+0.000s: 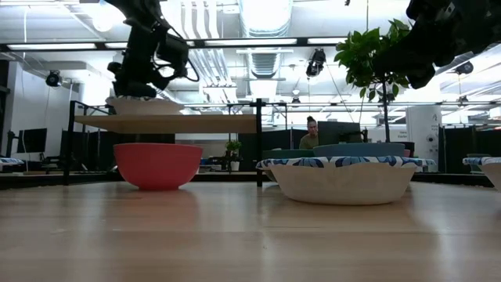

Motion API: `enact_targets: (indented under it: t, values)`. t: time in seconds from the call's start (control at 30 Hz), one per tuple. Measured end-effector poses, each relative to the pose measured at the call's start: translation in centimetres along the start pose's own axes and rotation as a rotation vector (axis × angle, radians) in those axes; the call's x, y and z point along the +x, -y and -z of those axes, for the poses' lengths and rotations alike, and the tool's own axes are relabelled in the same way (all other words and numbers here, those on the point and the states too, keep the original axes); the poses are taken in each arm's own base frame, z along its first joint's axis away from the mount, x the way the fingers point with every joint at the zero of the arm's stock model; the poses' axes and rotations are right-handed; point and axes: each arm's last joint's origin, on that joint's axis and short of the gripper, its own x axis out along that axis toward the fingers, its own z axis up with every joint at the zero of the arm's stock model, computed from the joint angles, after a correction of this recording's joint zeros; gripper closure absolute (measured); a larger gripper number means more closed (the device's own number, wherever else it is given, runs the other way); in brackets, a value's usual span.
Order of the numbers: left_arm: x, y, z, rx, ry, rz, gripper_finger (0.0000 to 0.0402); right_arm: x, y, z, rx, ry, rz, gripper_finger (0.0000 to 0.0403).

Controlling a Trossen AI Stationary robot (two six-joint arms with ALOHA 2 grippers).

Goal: Place and stack bowls onto a shelf
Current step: Put the top left white and blue bowl on the shelf, then put the blue bowl on the shelf

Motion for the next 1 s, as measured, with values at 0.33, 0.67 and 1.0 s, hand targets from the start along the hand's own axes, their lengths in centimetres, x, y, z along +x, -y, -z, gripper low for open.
enact_targets:
  t: [0.33, 0.67, 1.0]
  values:
    - [0.0, -0.2, 0.1, -0.002, -0.005, -0.01, 0.0365, 0.0, 0.0, 0.0, 0.0, 0.0, 0.0, 0.0371]
    - [-0.8, -0.8, -0.1, 0.067, 0.03, -0.06, 0.0365, 0.0, 0.0, 0.0, 0.0, 0.0, 0.0, 0.0371]
    - [-4.7, -2.4, -0.9, 0.036, 0.187, 0.17, 0.0365, 0.0, 0.0, 0.0, 0.001, 0.0, 0.0, 0.0371]
